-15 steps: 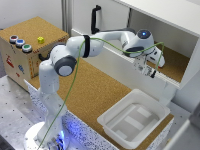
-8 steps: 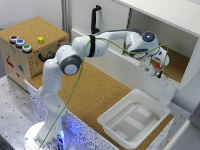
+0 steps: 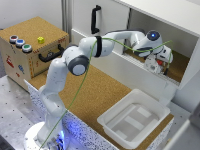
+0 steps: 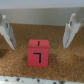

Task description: Go towards the pink block and lift it

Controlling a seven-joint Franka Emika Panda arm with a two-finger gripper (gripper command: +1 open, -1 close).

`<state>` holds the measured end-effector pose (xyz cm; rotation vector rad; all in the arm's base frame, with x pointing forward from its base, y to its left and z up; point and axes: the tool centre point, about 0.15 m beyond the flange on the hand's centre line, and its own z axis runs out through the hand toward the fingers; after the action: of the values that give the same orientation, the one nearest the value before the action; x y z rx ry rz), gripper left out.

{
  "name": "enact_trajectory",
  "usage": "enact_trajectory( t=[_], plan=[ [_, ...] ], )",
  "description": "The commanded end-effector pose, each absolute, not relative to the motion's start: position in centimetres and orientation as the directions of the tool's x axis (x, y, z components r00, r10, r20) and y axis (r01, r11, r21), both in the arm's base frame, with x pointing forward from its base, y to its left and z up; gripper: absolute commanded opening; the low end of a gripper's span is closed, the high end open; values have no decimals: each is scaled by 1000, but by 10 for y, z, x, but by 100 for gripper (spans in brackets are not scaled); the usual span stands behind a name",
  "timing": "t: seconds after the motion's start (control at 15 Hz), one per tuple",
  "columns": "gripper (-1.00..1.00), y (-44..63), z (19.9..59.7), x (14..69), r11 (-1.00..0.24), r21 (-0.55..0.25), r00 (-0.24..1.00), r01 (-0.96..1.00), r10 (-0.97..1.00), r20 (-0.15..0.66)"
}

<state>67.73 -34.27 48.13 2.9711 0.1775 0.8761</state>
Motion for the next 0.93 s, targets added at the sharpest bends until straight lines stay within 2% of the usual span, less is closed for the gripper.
enact_trajectory(
  t=[0.0,0.47,0.87],
  plan=[
    [-100,-356,484,710,-985,-48,884,167,128,449],
    [-100,-347,479,691,-991,-24,896,131,108,430],
    [-100,-343,538,638,-996,-24,843,86,60,534]
  ],
)
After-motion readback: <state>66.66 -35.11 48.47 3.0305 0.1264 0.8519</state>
